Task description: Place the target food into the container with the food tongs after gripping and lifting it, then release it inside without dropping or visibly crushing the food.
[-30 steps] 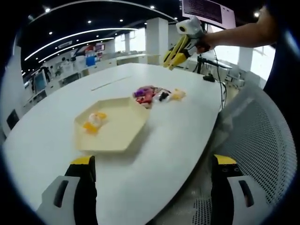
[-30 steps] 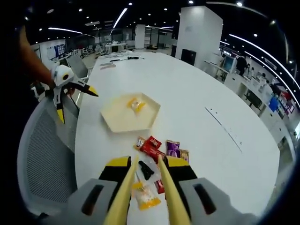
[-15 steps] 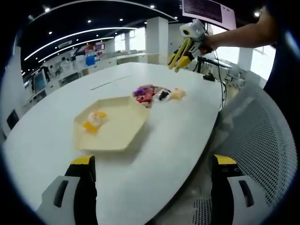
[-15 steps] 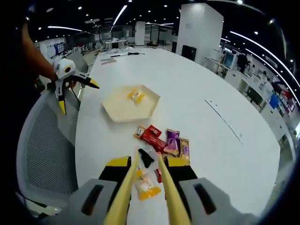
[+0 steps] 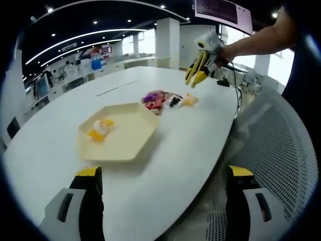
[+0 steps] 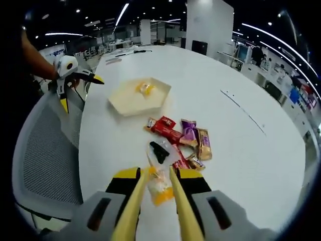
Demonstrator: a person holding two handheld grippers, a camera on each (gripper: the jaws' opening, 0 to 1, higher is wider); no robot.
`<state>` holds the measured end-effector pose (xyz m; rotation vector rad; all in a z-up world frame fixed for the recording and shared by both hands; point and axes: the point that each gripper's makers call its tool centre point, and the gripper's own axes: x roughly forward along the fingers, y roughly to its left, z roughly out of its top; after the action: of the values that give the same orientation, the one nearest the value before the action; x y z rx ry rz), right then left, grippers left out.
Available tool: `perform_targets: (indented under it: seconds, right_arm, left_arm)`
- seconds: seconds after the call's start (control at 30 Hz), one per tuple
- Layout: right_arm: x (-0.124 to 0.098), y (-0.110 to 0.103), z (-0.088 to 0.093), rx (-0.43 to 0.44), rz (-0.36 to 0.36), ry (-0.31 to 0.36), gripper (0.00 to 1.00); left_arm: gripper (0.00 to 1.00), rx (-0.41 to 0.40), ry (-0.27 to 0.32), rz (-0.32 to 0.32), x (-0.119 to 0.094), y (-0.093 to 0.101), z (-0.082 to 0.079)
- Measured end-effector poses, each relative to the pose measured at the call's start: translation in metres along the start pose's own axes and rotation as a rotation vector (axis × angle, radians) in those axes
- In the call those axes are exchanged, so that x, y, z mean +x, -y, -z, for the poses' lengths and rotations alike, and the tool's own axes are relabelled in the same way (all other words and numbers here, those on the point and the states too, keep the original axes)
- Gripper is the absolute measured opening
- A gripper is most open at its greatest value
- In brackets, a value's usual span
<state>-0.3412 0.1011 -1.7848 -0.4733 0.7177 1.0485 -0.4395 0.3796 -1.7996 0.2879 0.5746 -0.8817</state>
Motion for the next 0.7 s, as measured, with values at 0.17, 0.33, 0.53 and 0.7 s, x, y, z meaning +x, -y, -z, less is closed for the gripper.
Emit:
perform_targets:
  seconds: [0.17, 0.33, 0.53, 0.7]
  right_arm:
    - [0.005, -0.002, 0.009, 0.0, 0.001, -0.013, 0.26]
    - [0.01, -0.001, 0.016, -0.009, 0.002, -0.033, 0.27]
    - [0.017, -0.001, 0.02, -0.024, 0.003, -0.047, 0.27]
    - [0.026, 0.0, 0.025, -0.042, 0.006, -0.071, 0.27]
  left_arm:
    - [0.99, 0.001, 0.0, 0.003, 0.0, 0.001, 0.0]
    - [0.98, -0.001, -0.002, 0.006, 0.0, 0.001, 0.001]
    - [0.98, -0.003, -0.003, 0.006, 0.0, 0.002, 0.0]
    - [0.98, -0.004, -0.004, 0.004, 0.0, 0.001, 0.001]
